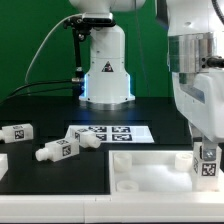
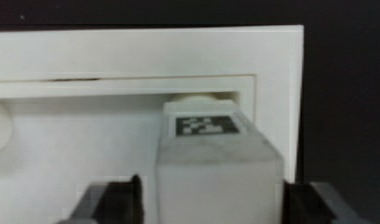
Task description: Assemble square table
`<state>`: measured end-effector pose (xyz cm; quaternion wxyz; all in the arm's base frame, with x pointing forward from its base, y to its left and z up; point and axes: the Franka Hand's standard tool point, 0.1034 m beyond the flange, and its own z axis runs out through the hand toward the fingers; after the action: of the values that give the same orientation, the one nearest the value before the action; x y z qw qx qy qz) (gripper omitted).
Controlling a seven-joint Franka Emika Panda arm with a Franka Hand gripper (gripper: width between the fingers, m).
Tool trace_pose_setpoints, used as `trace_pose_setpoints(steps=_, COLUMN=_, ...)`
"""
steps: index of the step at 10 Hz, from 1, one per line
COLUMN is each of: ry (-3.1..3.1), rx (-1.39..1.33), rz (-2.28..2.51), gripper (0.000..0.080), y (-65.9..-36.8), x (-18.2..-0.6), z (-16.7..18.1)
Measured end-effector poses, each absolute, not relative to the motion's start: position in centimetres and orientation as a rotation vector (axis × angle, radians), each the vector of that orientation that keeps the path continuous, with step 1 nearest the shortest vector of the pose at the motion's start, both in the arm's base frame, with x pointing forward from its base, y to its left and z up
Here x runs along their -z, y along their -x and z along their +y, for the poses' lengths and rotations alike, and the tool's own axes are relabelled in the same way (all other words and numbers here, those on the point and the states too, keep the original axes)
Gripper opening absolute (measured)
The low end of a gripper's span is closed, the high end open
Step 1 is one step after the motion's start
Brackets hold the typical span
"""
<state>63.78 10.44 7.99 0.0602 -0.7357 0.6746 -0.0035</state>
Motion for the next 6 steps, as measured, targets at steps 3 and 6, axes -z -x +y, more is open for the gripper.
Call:
trace_pose_setpoints(steps=3, ry=2.586, rx=0.073, rz=1.541, gripper=0.0637, y=-64.19, x=-8.16, z=10.69)
trace_pose_setpoints(steps=6, ry=2.731, rx=0.095, rz=1.288, gripper=0.0648, y=-64.20, x=-8.14, z=10.45)
